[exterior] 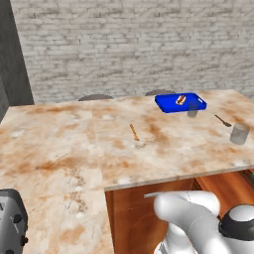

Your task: Take the tongs from the drawer on the right and place them on the dining counter next to the tray containing the hot dog.

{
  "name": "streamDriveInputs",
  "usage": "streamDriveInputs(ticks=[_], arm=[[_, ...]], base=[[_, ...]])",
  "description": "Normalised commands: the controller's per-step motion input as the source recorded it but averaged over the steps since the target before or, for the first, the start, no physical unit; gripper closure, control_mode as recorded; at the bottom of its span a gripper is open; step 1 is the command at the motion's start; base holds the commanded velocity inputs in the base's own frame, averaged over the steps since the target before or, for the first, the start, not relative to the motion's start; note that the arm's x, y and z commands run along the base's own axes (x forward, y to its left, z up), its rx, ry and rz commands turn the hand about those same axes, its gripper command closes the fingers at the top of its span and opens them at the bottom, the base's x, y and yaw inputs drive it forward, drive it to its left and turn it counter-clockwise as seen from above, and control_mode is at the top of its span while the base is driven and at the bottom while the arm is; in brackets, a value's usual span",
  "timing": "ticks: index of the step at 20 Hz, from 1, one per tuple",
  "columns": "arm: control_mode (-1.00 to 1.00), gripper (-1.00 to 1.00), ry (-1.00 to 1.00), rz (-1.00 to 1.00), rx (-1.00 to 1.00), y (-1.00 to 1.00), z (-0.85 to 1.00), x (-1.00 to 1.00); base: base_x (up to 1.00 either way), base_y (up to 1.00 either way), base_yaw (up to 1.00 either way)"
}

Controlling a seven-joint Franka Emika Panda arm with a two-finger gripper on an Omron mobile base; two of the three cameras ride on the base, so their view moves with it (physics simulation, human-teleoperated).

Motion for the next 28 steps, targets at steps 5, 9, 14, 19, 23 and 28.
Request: streamDriveInputs(ticks=[5, 9, 14, 19, 23, 28], arm=[[-1.00, 1.00, -0.19, -0.01, 0.00, 0.06, 0.97, 0.17], [-1.00, 1.00, -0.07, 0.00, 0.00, 0.07, 0.81, 0.49], [-1.00, 1.00, 0.00, 0.00, 0.00, 0.27, 0.76, 0.74], [-1.00, 1.00, 0.00, 0.00, 0.00, 0.32, 0.26, 0.77], [-1.00, 1.00, 0.03, 0.00, -0.01, 0.04, 0.13, 0.71], [-1.00, 1.00, 0.01, 0.00, 0.00, 0.12, 0.00, 0.67]], base=[[0.00, 0.00, 0.00], [0.00, 0.00, 0.00], [0.00, 0.00, 0.00], [0.00, 0.00, 0.00], [0.00, 0.00, 0.00], [0.00, 0.00, 0.00]])
